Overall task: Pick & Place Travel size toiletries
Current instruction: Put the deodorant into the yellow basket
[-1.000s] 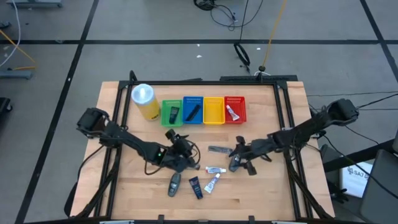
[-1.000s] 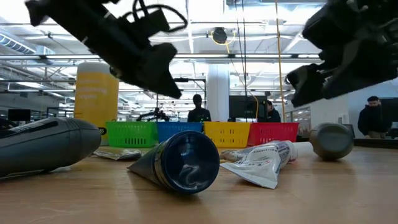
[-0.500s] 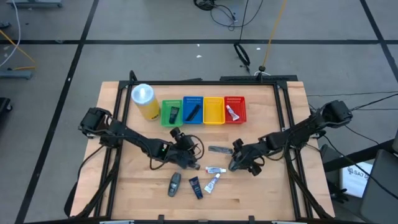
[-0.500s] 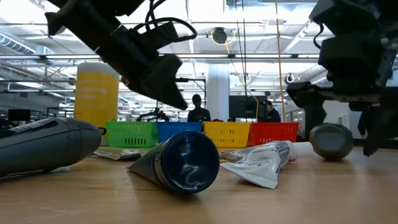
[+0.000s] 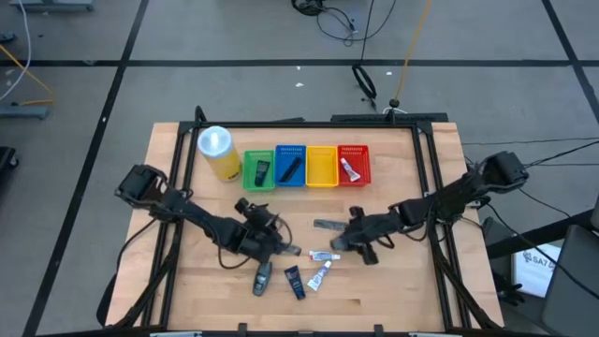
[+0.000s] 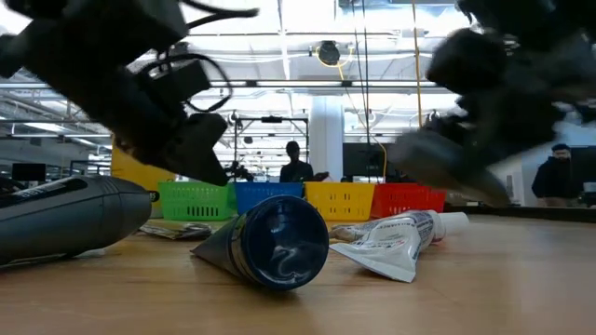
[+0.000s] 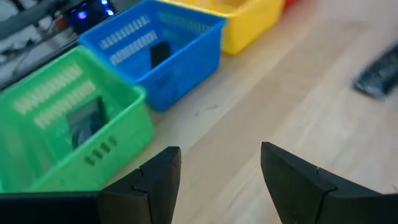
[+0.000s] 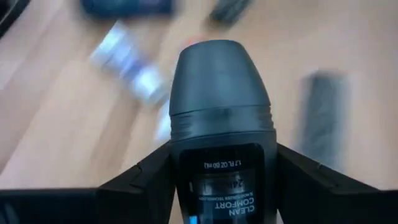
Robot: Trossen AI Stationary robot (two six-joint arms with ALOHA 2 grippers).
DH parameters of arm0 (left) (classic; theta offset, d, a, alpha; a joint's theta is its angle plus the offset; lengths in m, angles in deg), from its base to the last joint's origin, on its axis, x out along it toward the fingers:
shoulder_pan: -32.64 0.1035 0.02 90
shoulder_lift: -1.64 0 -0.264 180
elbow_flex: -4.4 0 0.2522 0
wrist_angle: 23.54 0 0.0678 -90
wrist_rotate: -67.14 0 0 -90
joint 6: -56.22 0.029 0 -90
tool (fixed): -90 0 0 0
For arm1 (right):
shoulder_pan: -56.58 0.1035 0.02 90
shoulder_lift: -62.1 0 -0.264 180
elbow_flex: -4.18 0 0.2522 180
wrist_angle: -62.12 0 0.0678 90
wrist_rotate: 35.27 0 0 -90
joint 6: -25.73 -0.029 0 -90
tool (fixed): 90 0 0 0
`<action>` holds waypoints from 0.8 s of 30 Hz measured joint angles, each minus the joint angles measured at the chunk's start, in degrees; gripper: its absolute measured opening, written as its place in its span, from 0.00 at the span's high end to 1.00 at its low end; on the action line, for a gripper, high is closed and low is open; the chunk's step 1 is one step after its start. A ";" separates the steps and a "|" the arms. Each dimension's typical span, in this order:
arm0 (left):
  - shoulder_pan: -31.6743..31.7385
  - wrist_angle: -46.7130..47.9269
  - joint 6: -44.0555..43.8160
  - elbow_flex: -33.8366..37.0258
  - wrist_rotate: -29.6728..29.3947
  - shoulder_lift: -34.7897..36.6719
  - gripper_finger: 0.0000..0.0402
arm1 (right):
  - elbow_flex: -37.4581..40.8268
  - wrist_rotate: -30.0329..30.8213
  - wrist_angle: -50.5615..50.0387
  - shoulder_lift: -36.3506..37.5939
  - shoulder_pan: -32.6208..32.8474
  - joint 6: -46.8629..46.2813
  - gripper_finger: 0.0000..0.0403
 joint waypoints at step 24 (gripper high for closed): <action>-4.48 -5.98 -9.49 4.69 -7.98 -0.24 0.46 | -18.14 21.14 9.37 -17.39 -30.20 -15.57 0.46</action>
